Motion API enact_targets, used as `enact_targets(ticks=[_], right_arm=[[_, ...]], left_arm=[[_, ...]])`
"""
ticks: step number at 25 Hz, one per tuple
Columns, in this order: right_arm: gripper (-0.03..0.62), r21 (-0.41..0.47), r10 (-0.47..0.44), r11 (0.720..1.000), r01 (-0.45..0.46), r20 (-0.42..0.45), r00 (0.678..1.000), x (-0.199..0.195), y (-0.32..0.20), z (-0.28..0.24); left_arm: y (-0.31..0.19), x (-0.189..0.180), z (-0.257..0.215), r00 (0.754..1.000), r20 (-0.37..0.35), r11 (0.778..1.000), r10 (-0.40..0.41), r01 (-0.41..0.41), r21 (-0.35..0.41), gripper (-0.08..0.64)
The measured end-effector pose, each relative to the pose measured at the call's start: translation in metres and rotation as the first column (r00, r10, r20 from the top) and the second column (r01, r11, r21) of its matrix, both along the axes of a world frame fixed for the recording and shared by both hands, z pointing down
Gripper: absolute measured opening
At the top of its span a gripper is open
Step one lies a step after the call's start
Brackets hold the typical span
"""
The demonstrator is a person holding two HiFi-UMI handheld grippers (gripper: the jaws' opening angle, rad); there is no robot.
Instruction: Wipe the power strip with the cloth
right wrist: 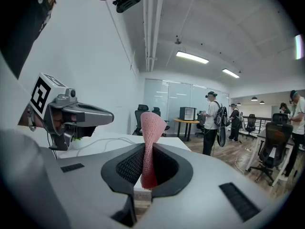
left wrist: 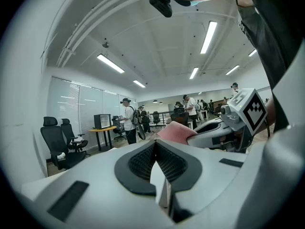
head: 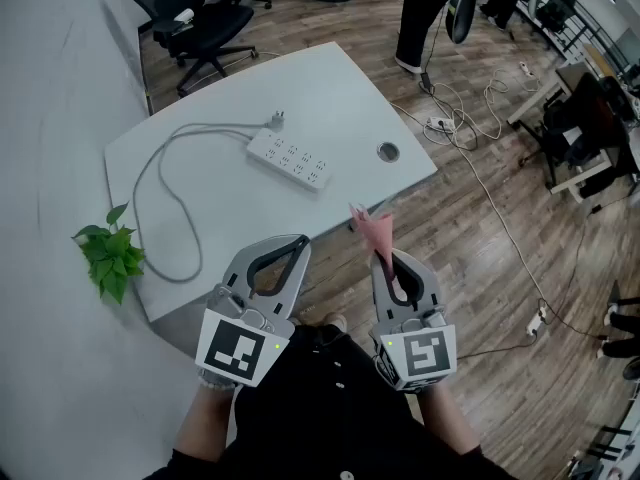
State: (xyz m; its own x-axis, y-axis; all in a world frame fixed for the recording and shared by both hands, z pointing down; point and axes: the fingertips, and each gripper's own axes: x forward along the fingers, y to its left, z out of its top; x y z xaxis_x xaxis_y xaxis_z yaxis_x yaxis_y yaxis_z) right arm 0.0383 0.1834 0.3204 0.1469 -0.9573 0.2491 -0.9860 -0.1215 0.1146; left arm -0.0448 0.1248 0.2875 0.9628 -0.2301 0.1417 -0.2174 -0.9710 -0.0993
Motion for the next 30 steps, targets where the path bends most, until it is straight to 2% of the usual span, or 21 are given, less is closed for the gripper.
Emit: enact_targets(ticks=[17, 26, 30], right_arm=[[0.057, 0.010, 0.052, 0.999, -0.052, 0.000, 0.999, -0.004, -0.002, -0.005], [0.057, 0.034, 0.109, 0.994, -0.108, -0.016, 0.994, -0.013, -0.013, -0.008], [0.057, 0.041, 0.130, 0.991, -0.130, -0.014, 0.991, -0.015, -0.014, -0.008]], left_arm=[[-0.011, -0.021, -0.006, 1.000, -0.022, 1.000, -0.013, 0.013, 0.003, 0.013], [-0.028, -0.039, -0.008, 0.999, -0.037, 0.999, 0.012, -0.010, 0.038, 0.012], [-0.031, -0.042, -0.004, 0.999, -0.038, 0.999, 0.027, -0.026, 0.026, 0.012]])
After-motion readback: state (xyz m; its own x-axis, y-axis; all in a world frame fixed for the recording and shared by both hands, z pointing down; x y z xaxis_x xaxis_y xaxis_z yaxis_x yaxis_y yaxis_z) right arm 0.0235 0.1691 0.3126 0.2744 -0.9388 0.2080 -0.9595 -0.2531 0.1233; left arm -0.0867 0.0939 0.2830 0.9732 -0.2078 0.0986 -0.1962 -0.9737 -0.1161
